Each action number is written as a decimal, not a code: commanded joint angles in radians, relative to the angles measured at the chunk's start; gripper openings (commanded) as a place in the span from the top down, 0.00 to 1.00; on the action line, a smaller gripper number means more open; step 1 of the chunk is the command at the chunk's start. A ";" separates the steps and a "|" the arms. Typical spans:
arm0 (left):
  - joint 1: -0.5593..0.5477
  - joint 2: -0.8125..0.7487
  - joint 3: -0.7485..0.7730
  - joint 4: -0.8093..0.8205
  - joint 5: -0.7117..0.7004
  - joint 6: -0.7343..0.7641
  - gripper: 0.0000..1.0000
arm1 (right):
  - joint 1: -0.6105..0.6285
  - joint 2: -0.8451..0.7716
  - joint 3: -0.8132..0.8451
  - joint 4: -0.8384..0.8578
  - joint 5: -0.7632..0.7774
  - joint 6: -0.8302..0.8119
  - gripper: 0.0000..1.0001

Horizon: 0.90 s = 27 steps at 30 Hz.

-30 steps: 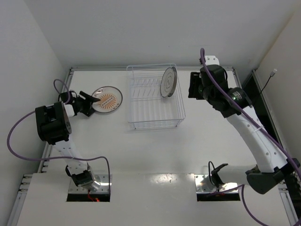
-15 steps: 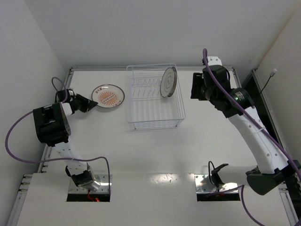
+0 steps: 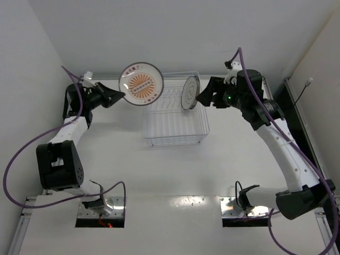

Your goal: Load the plates into the dish rack

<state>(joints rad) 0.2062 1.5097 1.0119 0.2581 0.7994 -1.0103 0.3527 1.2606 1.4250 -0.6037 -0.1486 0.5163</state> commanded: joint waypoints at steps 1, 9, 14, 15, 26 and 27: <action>-0.122 -0.039 -0.045 0.191 0.116 -0.123 1.00 | -0.061 0.043 -0.118 0.308 -0.362 0.175 0.36; -0.367 -0.049 -0.047 0.254 0.075 -0.177 1.00 | -0.145 0.143 -0.267 0.545 -0.539 0.303 0.38; -0.445 -0.017 -0.029 0.279 0.075 -0.197 1.00 | -0.167 0.177 -0.285 0.536 -0.563 0.292 0.85; -0.445 -0.006 -0.019 0.279 0.075 -0.197 1.00 | -0.176 0.162 -0.285 0.509 -0.548 0.278 1.00; -0.242 0.083 0.269 -0.621 -0.144 0.346 0.15 | -0.156 0.201 0.081 0.173 -0.007 0.064 1.00; -0.223 0.073 0.269 -0.637 -0.155 0.355 0.12 | -0.143 0.227 0.110 0.148 0.068 0.038 1.00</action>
<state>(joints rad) -0.0776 1.5902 1.2453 -0.1200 0.7330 -0.8227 0.1658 1.4403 1.3975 -0.4438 -0.2825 0.6483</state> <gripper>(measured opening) 0.860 0.088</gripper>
